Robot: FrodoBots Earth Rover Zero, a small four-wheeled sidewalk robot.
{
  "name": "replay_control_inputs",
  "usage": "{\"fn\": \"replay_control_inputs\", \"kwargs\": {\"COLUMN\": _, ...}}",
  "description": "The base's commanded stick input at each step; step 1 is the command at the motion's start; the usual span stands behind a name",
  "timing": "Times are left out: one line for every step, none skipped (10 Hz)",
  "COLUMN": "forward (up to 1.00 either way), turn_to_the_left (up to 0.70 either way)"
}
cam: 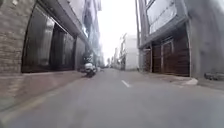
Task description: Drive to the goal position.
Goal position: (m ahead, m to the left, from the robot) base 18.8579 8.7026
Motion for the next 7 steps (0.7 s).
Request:
{"fn": "replay_control_inputs", "kwargs": {"forward": 1.00, "turn_to_the_left": 0.06}}
{"fn": "replay_control_inputs", "kwargs": {"forward": 1.00, "turn_to_the_left": 0.06}}
{"fn": "replay_control_inputs", "kwargs": {"forward": 1.00, "turn_to_the_left": 0.06}}
{"fn": "replay_control_inputs", "kwargs": {"forward": 1.00, "turn_to_the_left": 0.06}}
{"fn": "replay_control_inputs", "kwargs": {"forward": 1.00, "turn_to_the_left": 0.06}}
{"fn": "replay_control_inputs", "kwargs": {"forward": 1.00, "turn_to_the_left": 0.06}}
{"fn": "replay_control_inputs", "kwargs": {"forward": 1.00, "turn_to_the_left": 0.06}}
